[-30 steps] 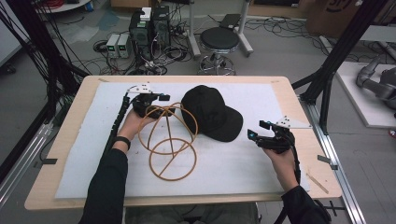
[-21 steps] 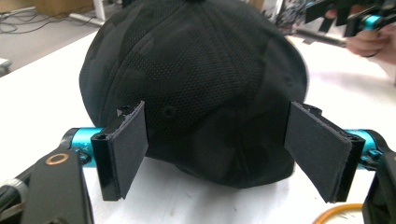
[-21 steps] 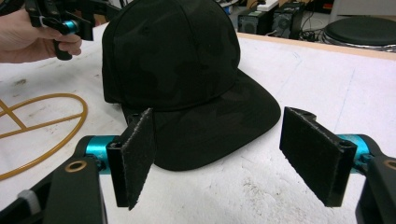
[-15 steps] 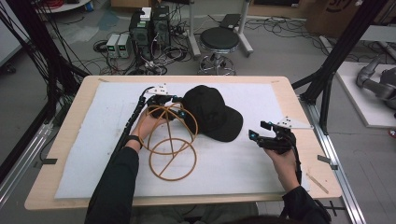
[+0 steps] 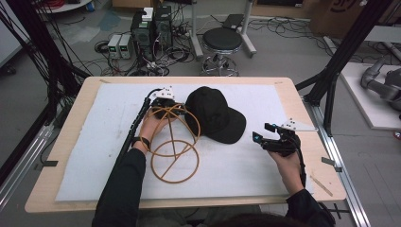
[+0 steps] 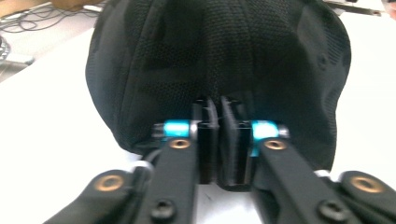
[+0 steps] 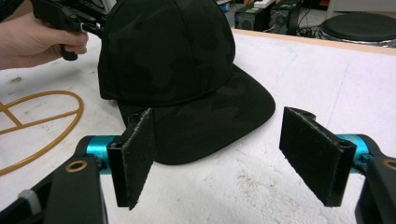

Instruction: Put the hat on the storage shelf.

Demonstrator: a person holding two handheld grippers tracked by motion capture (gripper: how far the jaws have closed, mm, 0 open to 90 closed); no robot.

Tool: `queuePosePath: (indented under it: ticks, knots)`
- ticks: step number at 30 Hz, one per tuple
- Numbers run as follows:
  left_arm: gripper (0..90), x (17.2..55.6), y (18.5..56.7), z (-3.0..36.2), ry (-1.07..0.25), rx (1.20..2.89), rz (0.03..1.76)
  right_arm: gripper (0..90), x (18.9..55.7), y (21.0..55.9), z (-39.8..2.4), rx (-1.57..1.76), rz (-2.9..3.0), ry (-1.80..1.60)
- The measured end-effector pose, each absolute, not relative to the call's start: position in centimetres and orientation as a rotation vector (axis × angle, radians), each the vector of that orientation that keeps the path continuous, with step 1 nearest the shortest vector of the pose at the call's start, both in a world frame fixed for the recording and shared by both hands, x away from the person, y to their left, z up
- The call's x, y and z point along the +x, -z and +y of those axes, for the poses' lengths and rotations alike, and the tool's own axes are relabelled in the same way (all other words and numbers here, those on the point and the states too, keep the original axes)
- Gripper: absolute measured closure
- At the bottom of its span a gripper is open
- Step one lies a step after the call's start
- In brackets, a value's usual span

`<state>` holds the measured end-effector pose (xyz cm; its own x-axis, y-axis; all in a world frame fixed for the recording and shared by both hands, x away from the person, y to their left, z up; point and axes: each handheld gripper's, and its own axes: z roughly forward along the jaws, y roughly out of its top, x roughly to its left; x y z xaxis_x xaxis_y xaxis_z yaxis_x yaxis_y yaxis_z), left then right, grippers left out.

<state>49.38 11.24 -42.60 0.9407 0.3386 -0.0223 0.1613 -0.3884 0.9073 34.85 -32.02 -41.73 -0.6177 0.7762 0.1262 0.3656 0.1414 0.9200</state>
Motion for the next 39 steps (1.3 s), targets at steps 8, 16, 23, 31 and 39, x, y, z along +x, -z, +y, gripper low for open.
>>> queuePosePath:
  ticks: [8, 16, 23, 31, 39]
  knots:
    - [89.3, 48.9, 41.1, 12.4, -0.154, 1.918, 0.326, 27.5, 34.8, 41.6, -32.2, 1.097, 2.035, -1.477]
    - [89.5, 48.6, 39.4, 14.3, -0.146, 1.792, 0.345, 27.5, 34.6, 41.4, -32.0, 1.091, 2.031, -1.479]
    - [89.6, 48.2, 37.6, 15.0, -0.129, 1.701, 0.32, 27.6, 34.6, 41.4, -32.0, 1.088, 2.029, -1.477]
    - [89.6, 48.3, 35.4, 15.0, -0.124, 1.673, 0.299, 27.5, 34.6, 41.4, -32.0, 1.086, 2.027, -1.481]
    - [89.7, 48.5, 33.1, 15.2, -0.149, 1.647, 0.299, 27.5, 34.6, 41.4, -32.0, 1.089, 2.03, -1.478]
